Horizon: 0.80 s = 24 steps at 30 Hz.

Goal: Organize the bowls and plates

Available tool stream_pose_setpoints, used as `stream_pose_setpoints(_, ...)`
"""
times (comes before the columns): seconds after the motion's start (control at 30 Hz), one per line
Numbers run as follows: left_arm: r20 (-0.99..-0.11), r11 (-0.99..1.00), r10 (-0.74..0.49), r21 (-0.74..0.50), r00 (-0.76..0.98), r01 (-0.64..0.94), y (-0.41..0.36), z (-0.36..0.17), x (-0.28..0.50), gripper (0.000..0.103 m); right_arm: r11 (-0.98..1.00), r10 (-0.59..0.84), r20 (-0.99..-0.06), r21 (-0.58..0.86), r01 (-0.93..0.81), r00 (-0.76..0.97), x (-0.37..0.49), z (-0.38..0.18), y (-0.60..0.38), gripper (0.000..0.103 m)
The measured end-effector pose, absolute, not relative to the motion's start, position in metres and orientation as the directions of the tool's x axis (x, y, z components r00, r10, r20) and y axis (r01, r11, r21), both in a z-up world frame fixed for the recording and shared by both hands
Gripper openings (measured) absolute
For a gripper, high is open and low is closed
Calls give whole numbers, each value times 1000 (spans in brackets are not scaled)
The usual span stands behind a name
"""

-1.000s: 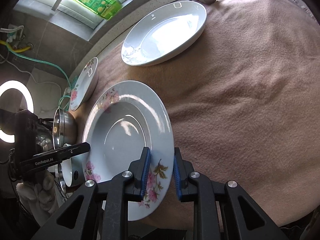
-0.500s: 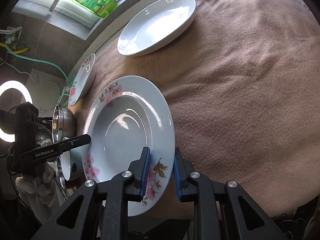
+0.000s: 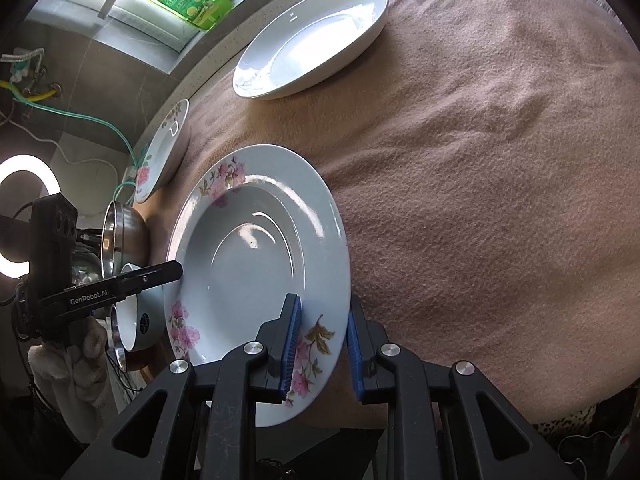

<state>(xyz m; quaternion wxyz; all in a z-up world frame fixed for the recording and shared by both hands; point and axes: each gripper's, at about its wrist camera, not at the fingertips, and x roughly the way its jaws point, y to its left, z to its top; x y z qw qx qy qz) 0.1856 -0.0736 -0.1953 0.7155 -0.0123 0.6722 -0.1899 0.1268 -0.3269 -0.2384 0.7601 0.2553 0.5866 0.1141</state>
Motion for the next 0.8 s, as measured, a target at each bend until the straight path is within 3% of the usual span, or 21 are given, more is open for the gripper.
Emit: stream_pose_setpoints(0.8, -946, 928, -319, -299, 59, 224, -64, -186, 190, 23, 871, 423, -848, 478, 116, 319, 115, -230, -330, 22)
